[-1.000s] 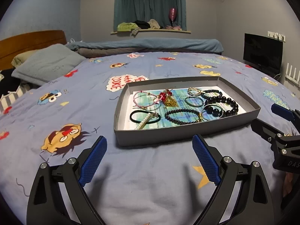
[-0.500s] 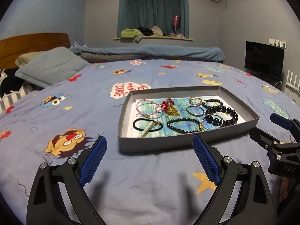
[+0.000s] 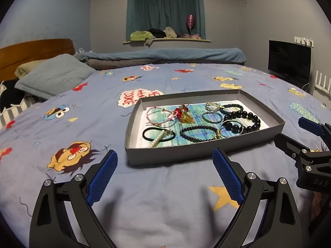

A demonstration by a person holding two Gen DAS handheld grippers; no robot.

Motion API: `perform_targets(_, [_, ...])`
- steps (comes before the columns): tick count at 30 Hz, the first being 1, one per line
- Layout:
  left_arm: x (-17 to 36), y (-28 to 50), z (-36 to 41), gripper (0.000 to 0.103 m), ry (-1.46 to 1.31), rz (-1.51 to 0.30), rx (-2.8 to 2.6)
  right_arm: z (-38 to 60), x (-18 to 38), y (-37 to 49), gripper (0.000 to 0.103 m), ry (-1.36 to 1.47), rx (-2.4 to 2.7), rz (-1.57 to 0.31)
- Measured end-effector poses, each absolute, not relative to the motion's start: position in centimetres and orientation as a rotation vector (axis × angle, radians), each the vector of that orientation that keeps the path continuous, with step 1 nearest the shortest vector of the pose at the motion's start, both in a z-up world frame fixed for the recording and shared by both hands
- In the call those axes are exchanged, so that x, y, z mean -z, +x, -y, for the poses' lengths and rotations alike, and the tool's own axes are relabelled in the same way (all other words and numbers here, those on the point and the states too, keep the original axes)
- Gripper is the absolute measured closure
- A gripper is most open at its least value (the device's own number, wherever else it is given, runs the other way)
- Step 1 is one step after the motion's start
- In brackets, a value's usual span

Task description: Organize jewelry

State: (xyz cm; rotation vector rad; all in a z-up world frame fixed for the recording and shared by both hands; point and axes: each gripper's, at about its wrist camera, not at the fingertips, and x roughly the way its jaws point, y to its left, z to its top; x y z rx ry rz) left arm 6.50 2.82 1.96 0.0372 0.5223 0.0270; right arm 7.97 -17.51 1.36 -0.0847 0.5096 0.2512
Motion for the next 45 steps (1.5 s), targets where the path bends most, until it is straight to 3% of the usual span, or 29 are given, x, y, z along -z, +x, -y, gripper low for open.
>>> perform_targets(45, [-1.82, 6.44, -2.43, 0.010, 0.037, -0.526, -0.020, 17.25, -1.03, 8.24, 0.006, -0.091, -0.251, -0.515])
